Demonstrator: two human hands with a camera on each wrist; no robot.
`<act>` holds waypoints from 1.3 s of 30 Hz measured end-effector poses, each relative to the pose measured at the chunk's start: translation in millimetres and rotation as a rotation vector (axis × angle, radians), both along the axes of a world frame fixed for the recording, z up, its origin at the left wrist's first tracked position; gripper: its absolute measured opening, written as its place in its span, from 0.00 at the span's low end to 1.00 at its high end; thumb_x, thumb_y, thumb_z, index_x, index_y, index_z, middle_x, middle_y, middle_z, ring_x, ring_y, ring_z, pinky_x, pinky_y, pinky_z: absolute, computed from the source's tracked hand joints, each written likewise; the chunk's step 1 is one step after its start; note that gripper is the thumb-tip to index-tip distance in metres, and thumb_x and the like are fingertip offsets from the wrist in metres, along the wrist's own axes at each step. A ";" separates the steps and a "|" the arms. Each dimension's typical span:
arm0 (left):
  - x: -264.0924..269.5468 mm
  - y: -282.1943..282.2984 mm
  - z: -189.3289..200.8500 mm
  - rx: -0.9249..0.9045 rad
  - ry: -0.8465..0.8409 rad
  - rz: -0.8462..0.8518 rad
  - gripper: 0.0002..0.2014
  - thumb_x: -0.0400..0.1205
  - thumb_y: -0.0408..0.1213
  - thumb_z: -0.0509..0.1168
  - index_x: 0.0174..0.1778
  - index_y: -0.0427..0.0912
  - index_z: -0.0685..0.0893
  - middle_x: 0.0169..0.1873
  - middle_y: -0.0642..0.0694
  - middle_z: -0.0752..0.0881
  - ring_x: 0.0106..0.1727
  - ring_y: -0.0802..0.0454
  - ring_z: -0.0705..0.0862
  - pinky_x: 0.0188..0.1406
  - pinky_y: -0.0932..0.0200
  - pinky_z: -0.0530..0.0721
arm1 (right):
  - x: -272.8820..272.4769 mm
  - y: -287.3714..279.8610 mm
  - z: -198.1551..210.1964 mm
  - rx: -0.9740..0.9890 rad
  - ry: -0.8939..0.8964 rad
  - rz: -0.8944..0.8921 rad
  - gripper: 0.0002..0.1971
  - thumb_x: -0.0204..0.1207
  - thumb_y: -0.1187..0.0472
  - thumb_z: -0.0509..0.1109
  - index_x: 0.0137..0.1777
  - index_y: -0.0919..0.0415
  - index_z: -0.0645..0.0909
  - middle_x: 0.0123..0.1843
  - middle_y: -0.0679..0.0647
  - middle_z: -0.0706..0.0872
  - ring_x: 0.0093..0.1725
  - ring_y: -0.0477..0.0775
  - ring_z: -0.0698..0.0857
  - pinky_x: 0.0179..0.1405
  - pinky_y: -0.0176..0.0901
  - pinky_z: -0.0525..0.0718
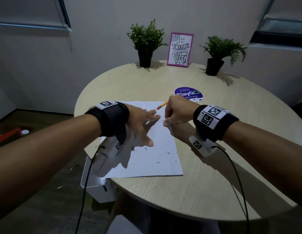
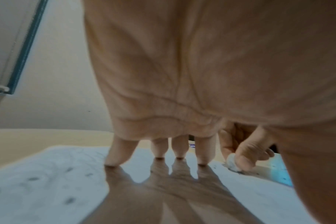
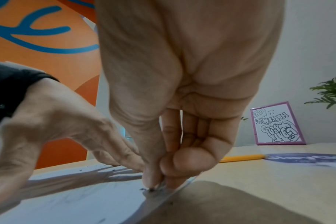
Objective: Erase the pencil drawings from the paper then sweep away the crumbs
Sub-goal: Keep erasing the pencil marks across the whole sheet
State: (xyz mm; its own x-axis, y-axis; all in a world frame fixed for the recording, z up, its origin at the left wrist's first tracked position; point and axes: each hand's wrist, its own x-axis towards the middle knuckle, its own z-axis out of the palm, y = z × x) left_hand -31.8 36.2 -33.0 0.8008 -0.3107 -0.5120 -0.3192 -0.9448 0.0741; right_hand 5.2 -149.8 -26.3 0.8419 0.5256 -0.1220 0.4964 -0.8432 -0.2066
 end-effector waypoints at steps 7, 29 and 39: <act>-11.0 13.1 -9.2 -0.047 -0.039 0.052 0.55 0.69 0.70 0.72 0.86 0.67 0.45 0.86 0.63 0.38 0.88 0.51 0.41 0.84 0.42 0.49 | 4.2 4.1 1.7 0.001 -0.072 0.078 0.06 0.68 0.56 0.84 0.40 0.56 0.92 0.32 0.47 0.86 0.34 0.42 0.81 0.32 0.37 0.78; 10.7 -3.4 -4.7 0.005 0.154 0.159 0.73 0.40 0.69 0.82 0.85 0.56 0.63 0.84 0.47 0.66 0.79 0.50 0.71 0.67 0.63 0.79 | -30.9 7.3 -2.7 -0.019 0.005 0.314 0.03 0.72 0.66 0.78 0.44 0.60 0.93 0.38 0.50 0.92 0.39 0.46 0.88 0.36 0.31 0.82; 0.6 -8.3 -0.6 -0.031 -0.014 0.164 0.57 0.65 0.54 0.83 0.87 0.56 0.57 0.86 0.42 0.59 0.86 0.42 0.58 0.83 0.47 0.57 | -32.8 11.6 -4.7 0.001 -0.017 0.280 0.02 0.74 0.62 0.78 0.42 0.60 0.92 0.35 0.48 0.90 0.35 0.43 0.83 0.35 0.35 0.79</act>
